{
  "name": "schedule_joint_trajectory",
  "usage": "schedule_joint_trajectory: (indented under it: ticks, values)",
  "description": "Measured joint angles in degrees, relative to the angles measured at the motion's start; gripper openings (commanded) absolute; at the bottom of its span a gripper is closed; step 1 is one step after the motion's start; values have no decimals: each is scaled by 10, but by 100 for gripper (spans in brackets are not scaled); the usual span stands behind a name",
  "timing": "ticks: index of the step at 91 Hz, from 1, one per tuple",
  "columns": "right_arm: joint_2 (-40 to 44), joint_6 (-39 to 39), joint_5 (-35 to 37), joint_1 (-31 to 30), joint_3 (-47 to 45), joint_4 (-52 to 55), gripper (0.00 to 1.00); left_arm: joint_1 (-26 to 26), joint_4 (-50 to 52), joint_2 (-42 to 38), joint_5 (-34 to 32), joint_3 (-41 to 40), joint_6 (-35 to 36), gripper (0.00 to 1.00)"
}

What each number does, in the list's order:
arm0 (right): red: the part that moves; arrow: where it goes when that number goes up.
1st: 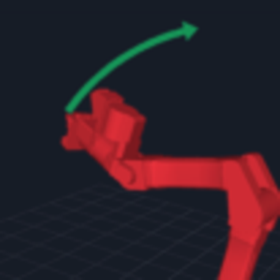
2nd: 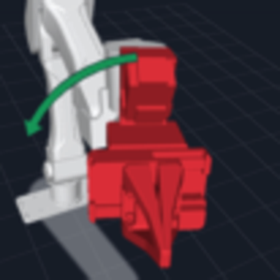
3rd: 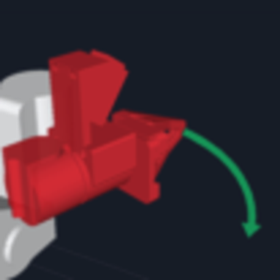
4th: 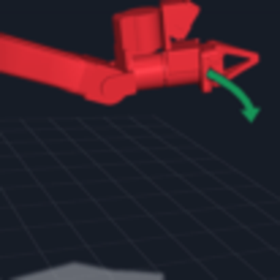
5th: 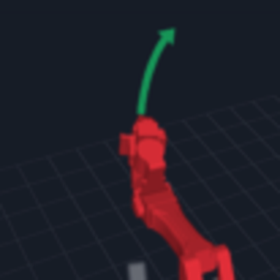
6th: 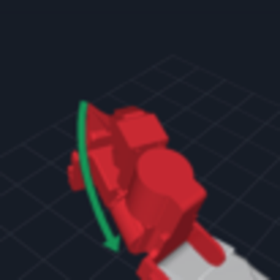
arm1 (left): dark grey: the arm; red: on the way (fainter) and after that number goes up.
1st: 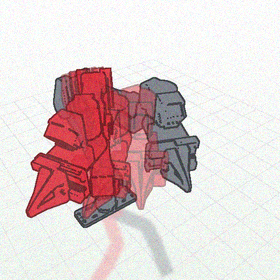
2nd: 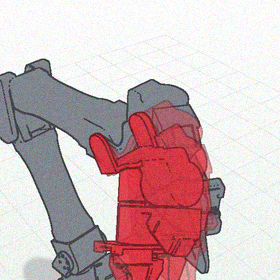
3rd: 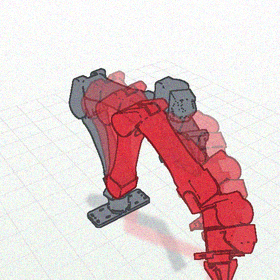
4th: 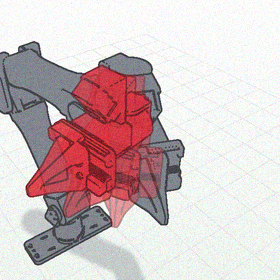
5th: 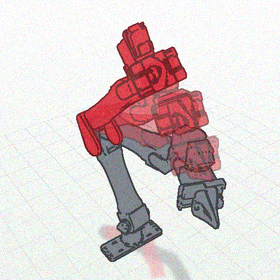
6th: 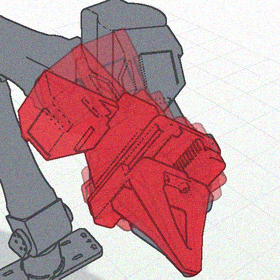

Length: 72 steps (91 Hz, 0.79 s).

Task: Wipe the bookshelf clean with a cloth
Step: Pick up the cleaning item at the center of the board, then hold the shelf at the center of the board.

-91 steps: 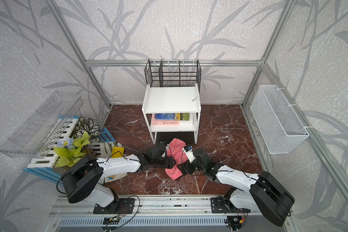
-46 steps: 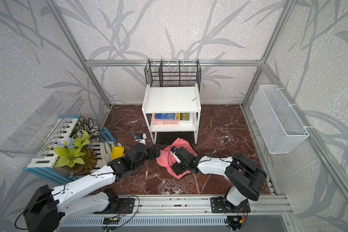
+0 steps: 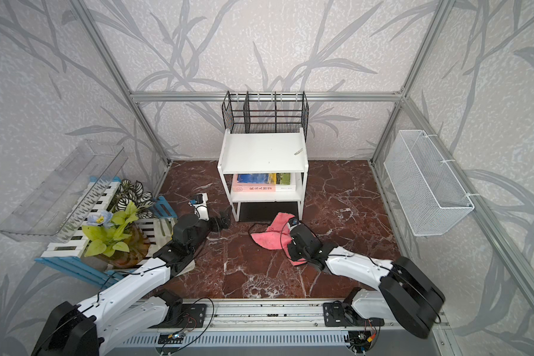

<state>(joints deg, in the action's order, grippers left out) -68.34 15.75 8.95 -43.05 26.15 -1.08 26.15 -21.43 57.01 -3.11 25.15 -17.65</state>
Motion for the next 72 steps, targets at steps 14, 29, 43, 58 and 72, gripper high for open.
schedule_joint_trajectory:
  ticks: [14, 29, 43, 58, 72]
  values:
    - [16, -110, -16, -2, 15, -24, 0, -2, -57, 33, 52, 10, 74, 87]
    - [-75, -235, -15, -6, 59, -95, 0, -11, -92, 87, 56, 61, 132, 70]
    - [-206, -357, -11, -10, 120, -183, 0, -18, -116, 123, 78, 92, 159, 35]
    - [-348, -465, -10, -26, 222, -259, 0, -24, -126, 146, 107, 97, 168, 14]
    - [-456, -529, -5, -38, 310, -299, 0, -30, -136, 155, 116, 97, 172, 0]
